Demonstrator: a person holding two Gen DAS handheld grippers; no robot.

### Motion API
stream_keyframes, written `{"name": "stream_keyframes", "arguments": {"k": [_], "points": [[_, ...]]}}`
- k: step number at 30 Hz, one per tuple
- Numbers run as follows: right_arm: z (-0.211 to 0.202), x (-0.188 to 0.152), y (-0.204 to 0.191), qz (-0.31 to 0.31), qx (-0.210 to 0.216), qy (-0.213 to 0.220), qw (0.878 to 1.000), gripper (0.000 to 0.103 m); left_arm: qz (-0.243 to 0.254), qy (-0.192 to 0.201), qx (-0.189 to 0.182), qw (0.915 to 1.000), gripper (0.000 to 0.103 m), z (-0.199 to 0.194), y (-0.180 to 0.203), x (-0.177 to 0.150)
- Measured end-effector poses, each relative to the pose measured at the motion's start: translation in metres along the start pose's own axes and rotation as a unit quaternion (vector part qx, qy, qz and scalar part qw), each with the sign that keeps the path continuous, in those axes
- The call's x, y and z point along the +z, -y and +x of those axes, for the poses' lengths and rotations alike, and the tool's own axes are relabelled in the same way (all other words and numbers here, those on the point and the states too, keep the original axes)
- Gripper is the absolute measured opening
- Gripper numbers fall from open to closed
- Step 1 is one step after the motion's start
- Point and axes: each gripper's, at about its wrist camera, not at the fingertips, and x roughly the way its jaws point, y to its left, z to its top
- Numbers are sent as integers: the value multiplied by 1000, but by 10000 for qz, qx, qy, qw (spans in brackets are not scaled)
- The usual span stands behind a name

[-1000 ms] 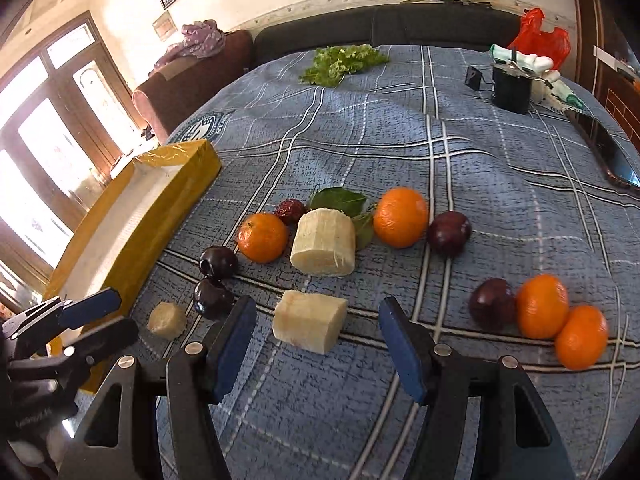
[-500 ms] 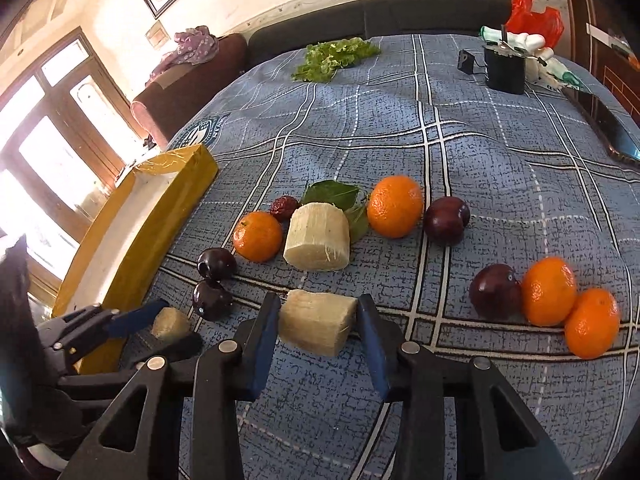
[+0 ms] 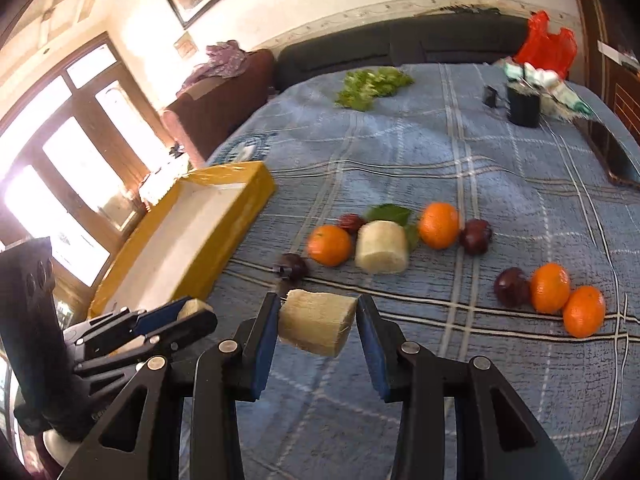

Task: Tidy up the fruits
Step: 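Carry both chunks into the yellow-rimmed tray and open both tools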

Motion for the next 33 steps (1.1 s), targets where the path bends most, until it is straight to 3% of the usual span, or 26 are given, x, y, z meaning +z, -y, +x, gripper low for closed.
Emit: {"name": "stream_keyframes", "arguments": {"k": [5, 12, 17, 24, 26, 31, 33], "points": [[5, -7, -55, -412, 422, -103, 9982, 43, -505, 273, 643, 9963, 29, -32, -55, -4], [51, -13, -131, -829, 1031, -473, 9901, 44, -1517, 216, 1547, 9760, 29, -45, -157, -23], [94, -22, -175, -1172, 1110, -841, 9833, 44, -1887, 62, 1653, 9680, 29, -36, -195, -30], [128, -30, -210, -1660, 910, -1022, 9766, 44, -1854, 126, 1565, 9700, 29, -34, -201, -32], [129, -31, -214, -1739, 866, -1017, 9757, 44, -1901, 141, 1560, 9692, 33, -35, -200, -32], [124, -32, -218, -1812, 817, -865, 9762, 48, -2060, 327, 1561, 9655, 63, -50, -197, -32], [116, -30, -216, -1728, 882, -737, 9782, 50, -2091, 446, 1570, 9642, 64, -60, -194, -31]]}}
